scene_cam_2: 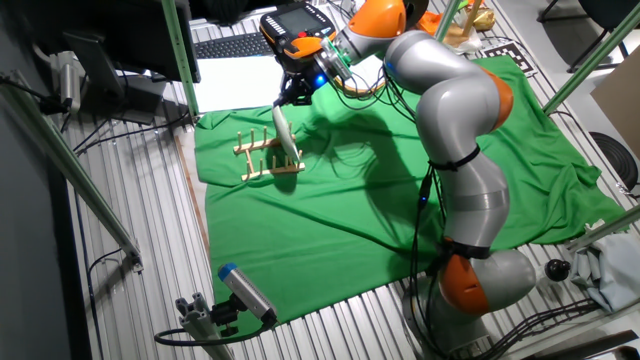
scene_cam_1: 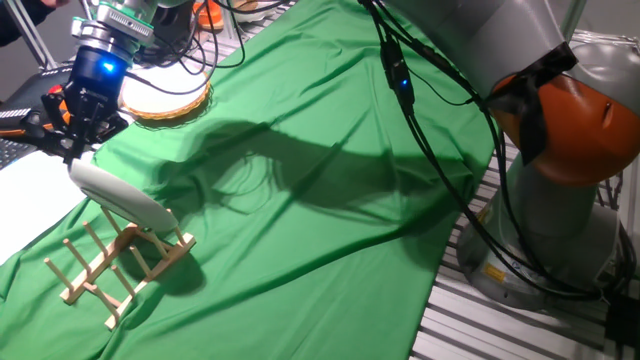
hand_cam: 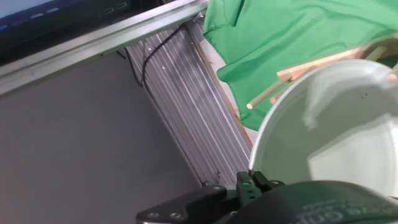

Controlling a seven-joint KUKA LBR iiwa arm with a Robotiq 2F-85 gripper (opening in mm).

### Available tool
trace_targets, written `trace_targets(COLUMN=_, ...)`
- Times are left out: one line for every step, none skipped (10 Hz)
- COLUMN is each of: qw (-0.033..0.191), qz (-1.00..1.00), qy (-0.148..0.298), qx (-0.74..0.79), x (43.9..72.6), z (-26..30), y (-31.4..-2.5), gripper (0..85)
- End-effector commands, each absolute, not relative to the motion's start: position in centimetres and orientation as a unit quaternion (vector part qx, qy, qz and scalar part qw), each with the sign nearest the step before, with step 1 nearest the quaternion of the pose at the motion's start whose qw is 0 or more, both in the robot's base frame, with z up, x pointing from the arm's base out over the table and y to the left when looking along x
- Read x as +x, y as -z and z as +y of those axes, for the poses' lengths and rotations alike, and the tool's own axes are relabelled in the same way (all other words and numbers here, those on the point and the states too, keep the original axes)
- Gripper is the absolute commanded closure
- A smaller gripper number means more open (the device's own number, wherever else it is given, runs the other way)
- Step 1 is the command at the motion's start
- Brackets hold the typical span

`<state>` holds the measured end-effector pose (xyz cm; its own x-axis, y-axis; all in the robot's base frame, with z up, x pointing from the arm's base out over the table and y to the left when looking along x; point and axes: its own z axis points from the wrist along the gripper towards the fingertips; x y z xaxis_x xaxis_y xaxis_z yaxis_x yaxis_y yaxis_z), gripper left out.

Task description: Put the dish on the dish rack

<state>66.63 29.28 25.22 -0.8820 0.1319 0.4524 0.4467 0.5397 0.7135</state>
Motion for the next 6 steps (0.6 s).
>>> trace_targets(qw=0.176, qz=-0.861, qy=0.446, qx=-0.168, x=66.62, z=29.30, y=-25.25, gripper=68.0)
trace_targets(qw=0.177, qz=-0.863, qy=0.443, qx=-0.168, x=66.62, z=29.30, y=-25.26, gripper=68.0)
trace_targets(qw=0.181, qz=-0.863, qy=0.441, qx=-0.169, x=66.61, z=29.28, y=-25.27, gripper=68.0)
trace_targets(qw=0.181, qz=-0.863, qy=0.440, qx=-0.169, x=66.61, z=29.27, y=-25.28, gripper=68.0)
trace_targets(qw=0.184, qz=-0.863, qy=0.438, qx=-0.169, x=66.64, z=29.28, y=-25.32, gripper=51.0)
trace_targets(qw=0.185, qz=-0.863, qy=0.439, qx=-0.170, x=66.65, z=29.35, y=-25.43, gripper=51.0)
